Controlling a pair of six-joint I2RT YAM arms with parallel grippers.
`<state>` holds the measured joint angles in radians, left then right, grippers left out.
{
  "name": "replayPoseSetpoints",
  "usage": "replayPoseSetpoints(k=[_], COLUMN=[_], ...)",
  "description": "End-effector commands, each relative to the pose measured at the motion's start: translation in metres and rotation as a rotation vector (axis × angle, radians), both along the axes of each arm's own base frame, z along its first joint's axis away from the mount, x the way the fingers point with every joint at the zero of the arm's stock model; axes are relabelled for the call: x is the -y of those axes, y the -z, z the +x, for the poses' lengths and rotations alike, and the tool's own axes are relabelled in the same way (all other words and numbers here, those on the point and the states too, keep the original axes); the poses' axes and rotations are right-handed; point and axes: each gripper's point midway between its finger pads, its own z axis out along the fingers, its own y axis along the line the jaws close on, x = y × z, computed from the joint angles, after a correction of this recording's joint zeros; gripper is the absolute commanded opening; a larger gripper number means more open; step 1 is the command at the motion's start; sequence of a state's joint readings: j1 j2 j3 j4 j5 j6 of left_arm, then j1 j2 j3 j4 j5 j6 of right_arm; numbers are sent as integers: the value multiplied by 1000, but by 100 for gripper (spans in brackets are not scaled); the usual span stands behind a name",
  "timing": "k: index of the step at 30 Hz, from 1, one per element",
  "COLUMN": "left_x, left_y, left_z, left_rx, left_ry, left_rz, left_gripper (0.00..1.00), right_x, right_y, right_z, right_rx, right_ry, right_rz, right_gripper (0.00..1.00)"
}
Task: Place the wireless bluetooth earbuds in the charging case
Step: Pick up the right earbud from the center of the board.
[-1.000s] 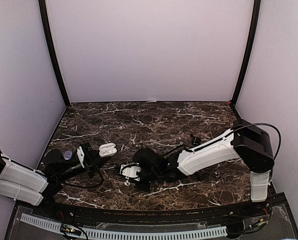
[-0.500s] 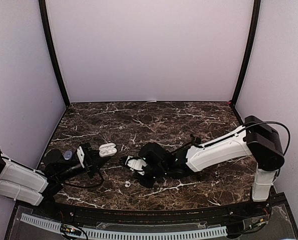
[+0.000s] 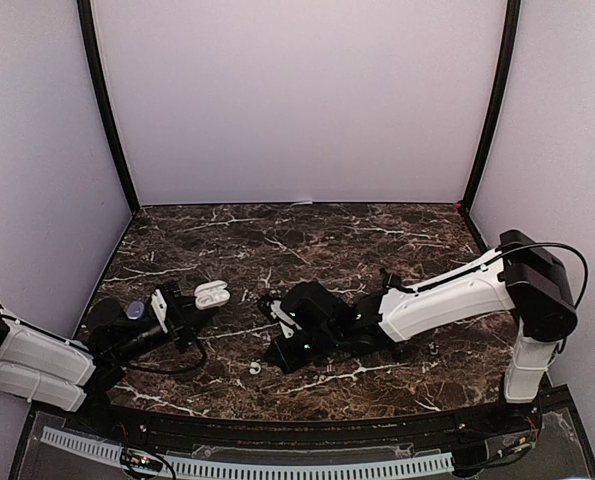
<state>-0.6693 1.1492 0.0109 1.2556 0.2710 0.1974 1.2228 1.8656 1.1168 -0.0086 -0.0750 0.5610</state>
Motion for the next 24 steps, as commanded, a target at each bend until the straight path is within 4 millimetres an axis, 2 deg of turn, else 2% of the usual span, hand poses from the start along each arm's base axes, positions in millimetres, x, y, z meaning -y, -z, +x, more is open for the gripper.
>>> replayPoseSetpoints(k=[1,15,24], left_x=[-16,-14,-12], left_y=[-2,-3,-5], left_z=[6,1,-2], left_rx=[3,-8,-9], left_ry=[-90,-62,-45], left_rz=[-26,-36,-36], left_gripper=[0,0,0], right_x=[-9,-13,-16], right_y=[2,39,44], right_z=[3,17,13], right_rx=[-168,-208,-176], right_ry=[153,271,276], right_rz=[14,-151,-224], right_gripper=[9,16,21])
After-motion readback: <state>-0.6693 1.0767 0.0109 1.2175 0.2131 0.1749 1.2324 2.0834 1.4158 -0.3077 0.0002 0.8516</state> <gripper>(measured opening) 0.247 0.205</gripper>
